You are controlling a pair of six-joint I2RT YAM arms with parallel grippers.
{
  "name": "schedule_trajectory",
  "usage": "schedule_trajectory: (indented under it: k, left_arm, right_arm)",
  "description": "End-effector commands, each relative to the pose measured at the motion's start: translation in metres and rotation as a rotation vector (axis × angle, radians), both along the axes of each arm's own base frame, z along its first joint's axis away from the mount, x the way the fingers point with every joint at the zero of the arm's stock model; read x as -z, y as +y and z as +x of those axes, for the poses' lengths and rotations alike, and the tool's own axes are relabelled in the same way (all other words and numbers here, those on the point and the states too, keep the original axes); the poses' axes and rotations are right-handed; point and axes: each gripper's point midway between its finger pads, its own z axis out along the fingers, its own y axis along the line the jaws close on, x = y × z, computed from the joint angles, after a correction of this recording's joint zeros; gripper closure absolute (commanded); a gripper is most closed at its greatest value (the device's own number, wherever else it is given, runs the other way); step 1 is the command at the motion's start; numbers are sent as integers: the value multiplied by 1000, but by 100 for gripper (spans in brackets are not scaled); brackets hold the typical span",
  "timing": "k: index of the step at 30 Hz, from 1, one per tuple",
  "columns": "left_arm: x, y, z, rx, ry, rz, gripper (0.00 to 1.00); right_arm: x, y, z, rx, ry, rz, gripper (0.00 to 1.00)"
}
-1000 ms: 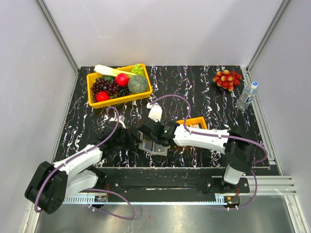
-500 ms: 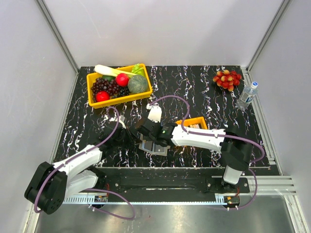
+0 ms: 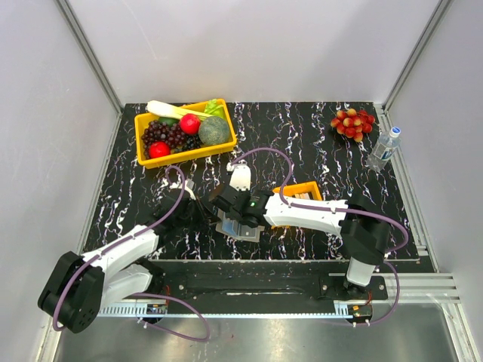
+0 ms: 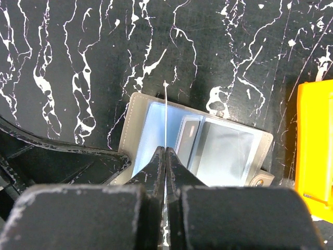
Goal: Put the credit cards into the card holder
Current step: Turn over the card slot in the card holder.
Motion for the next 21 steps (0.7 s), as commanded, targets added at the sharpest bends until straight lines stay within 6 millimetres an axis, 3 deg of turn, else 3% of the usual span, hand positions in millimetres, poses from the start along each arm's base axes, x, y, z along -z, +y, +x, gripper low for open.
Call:
schedule_trajectory:
  k: [1,16,21]
  left_arm:
    - [-9,-3,7,-11,-42,-21,100]
    - [-7,-2,6,-11,-38,-14,100]
    - [-8,-2,6,-10,-41,-17,100]
  right_arm:
    - [-15,0,5,11,-52,-18,100]
    - [-51,13,5,-47,-98,88,100]
    - [-52,12,7,-40,-108,90,100]
